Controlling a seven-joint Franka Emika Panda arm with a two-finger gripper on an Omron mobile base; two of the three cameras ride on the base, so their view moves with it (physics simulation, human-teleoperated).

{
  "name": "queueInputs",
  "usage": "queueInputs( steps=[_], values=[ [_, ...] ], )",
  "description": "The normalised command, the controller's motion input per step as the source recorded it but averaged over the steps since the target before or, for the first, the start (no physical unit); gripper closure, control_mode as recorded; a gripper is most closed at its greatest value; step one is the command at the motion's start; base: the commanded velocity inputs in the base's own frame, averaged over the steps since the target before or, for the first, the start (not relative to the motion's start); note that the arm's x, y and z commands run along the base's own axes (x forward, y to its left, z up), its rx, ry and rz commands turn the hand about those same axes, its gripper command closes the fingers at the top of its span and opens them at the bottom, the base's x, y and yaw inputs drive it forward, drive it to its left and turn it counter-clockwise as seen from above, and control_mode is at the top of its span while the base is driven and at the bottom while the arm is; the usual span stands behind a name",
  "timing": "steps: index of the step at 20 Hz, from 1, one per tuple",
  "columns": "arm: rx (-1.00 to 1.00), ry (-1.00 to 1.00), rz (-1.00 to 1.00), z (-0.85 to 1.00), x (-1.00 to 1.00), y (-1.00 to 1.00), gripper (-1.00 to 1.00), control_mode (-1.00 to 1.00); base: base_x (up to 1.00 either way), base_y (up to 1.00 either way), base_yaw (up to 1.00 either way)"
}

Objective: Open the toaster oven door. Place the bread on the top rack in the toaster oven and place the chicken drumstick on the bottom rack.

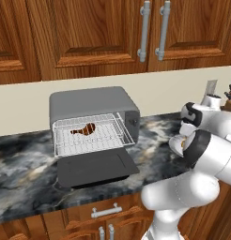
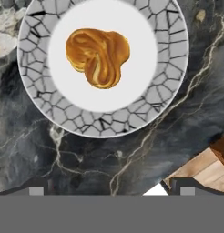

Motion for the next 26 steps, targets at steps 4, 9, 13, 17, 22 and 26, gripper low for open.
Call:
queueInputs(
  steps=[4, 9, 13, 17, 22, 26],
  values=[
    [0.0, 0.0, 0.0, -0.26, 0.32, 0.0, -1.0, -1.0, 0.0, 0.0, 0.0],
    [0.0, 0.0, 0.0, -0.31, 0.13, -0.13, -1.0, -1.0, 0.0, 0.0, 0.0],
    [0.0, 0.0, 0.01, -0.18, 0.1, -0.17, -1.0, -1.0, 0.0, 0.0, 0.0],
    [0.0, 0.0, 0.02, -0.18, 0.16, -0.11, -1.0, -1.0, 0.0, 0.0, 0.0],
    [0.0, 0.0, 0.03, -0.2, 0.19, -0.03, -1.0, -1.0, 0.0, 0.0, 0.0],
    [-0.01, 0.0, 0.05, -0.18, 0.18, -0.02, -1.0, -1.0, 0.0, 0.0, 0.0]
  ],
)
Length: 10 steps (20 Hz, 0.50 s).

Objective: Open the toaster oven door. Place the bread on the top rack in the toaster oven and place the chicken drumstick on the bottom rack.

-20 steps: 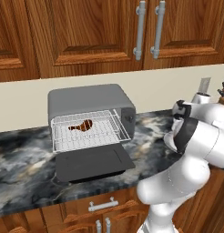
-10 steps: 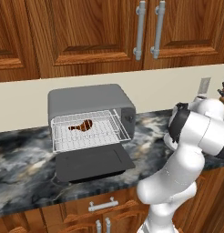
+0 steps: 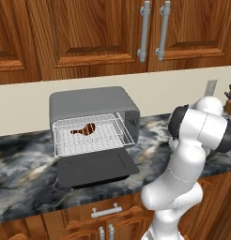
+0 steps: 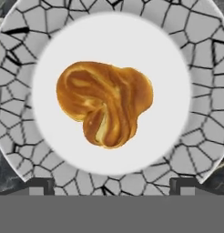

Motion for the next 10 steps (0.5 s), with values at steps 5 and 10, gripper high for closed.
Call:
queueInputs(
  steps=[5, 10],
  values=[
    [-0.04, -0.06, 0.07, -0.17, 0.12, -0.08, -1.0, -1.0, 0.0, 0.0, 0.0],
    [-0.05, -0.09, 0.1, -0.15, 0.07, -0.01, -1.0, -1.0, 0.0, 0.0, 0.0]
  ],
)
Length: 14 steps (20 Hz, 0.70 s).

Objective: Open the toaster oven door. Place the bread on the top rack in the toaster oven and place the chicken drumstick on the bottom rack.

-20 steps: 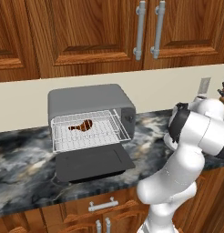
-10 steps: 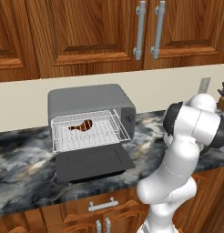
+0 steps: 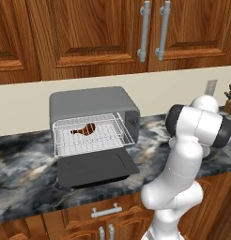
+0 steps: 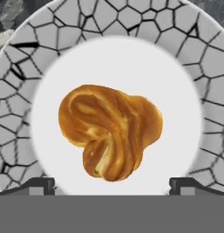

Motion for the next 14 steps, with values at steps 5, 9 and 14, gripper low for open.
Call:
queueInputs(
  steps=[5, 9, 14],
  values=[
    [-0.02, -0.07, 0.08, -0.16, 0.04, -0.01, -1.0, -1.0, 0.0, 0.0, 0.0],
    [-0.01, -0.02, 0.08, -0.16, 0.06, -0.03, -1.0, -1.0, 0.0, 0.0, 0.0],
    [0.0, 0.0, 0.07, -0.12, 0.04, -0.02, -1.0, -1.0, 0.0, 0.0, 0.0]
  ],
)
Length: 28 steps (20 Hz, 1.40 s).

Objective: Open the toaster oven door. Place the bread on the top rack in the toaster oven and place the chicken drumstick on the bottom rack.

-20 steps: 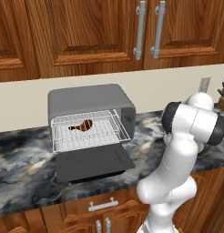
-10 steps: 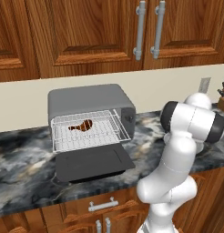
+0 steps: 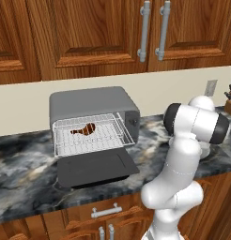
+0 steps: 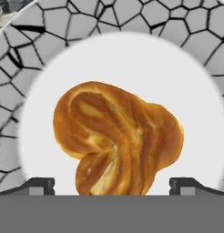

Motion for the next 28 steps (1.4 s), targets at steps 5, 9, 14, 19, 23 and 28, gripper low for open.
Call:
queueInputs(
  steps=[5, 9, 14, 19, 23, 28],
  values=[
    [0.0, -0.01, 0.05, -0.07, 0.08, -0.02, -1.0, -1.0, 0.0, 0.0, 0.0],
    [-0.01, 0.0, 0.02, 0.0, 0.07, -0.05, -1.0, -1.0, 0.0, 0.0, 0.0],
    [0.0, 0.0, 0.0, 0.0, 0.02, -0.04, -1.0, -1.0, 0.0, 0.0, 0.0],
    [0.0, 0.0, 0.0, -0.04, 0.06, 0.0, -1.0, -1.0, 0.0, 0.0, 0.0],
    [0.0, 0.0, 0.0, -0.05, 0.07, 0.0, 1.0, -1.0, 0.0, 0.0, 0.0],
    [0.0, 0.0, 0.0, -0.01, 0.04, 0.0, 1.0, -1.0, 0.0, 0.0, 0.0]
  ],
)
